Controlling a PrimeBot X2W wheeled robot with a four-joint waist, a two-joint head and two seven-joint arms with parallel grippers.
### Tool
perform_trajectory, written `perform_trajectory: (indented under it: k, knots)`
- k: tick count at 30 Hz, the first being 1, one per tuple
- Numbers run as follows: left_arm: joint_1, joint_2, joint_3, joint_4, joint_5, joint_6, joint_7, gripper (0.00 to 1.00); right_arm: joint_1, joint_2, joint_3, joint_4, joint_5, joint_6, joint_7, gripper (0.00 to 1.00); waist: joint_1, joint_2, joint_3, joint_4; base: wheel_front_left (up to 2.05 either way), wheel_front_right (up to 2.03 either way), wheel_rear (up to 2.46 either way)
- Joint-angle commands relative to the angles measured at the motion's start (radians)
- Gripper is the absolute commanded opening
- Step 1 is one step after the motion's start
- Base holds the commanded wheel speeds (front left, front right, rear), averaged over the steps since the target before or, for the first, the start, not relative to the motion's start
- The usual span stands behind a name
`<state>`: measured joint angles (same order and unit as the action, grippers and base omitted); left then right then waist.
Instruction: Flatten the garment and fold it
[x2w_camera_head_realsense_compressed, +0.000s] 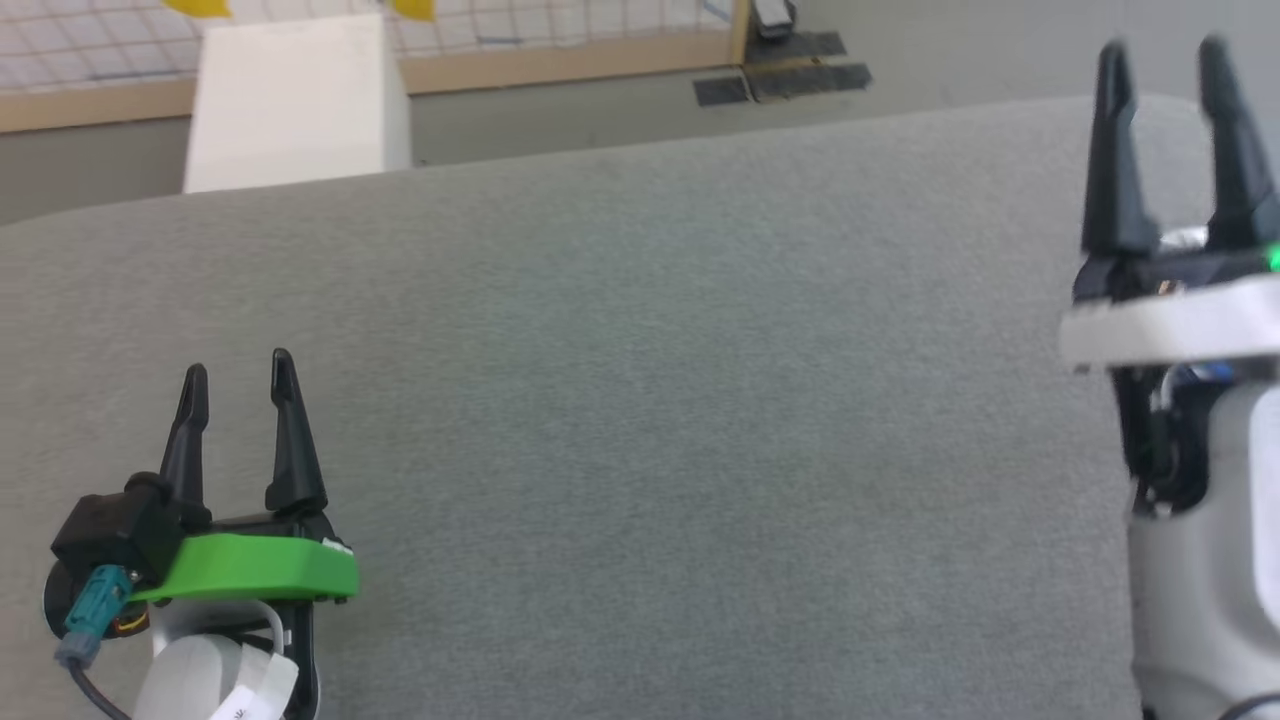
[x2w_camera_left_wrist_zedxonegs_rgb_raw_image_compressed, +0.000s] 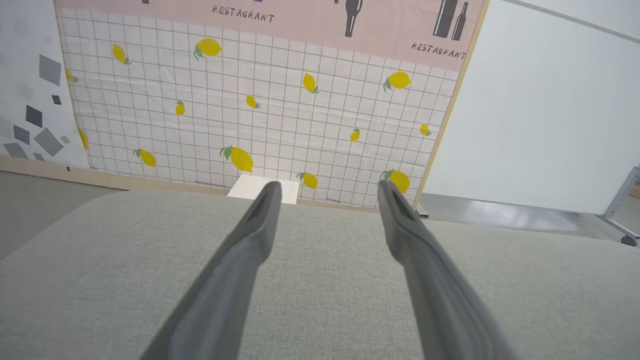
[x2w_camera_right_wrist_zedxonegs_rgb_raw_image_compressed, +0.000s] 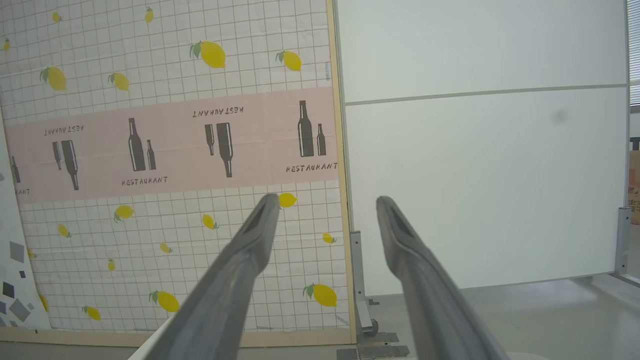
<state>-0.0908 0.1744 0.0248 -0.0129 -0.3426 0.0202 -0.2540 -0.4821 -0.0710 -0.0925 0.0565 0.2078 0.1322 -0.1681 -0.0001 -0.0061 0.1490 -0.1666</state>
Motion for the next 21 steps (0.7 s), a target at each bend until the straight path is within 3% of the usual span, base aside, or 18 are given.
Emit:
perform_trajectory:
  k: [1, 11, 21]
  knots:
    - [0.009, -0.005, 0.002, 0.007, 0.007, 0.007, -0.007, 1.0, 0.04, 0.007, -0.006, -0.004, -0.016, -0.002, -0.015, 1.0, 0.0001, 0.0061, -0.066, 0.071, 0.0, 0.0, 0.0]
    - [0.011, -0.017, -0.033, 0.066, 0.031, 0.014, -0.007, 1.0, 0.272, 0.021, 0.019, 0.128, 0.045, -0.002, -0.08, 1.0, 0.0001, 0.0061, -0.129, 0.138, 0.0, 0.0, 0.0]
    - [0.001, -0.02, -0.086, 0.129, 0.055, -0.009, -0.007, 1.0, 0.387, 0.021, 0.014, 0.164, 0.025, -0.002, -0.09, 1.0, 0.0001, 0.0061, -0.164, 0.168, 0.0, 0.0, 0.0]
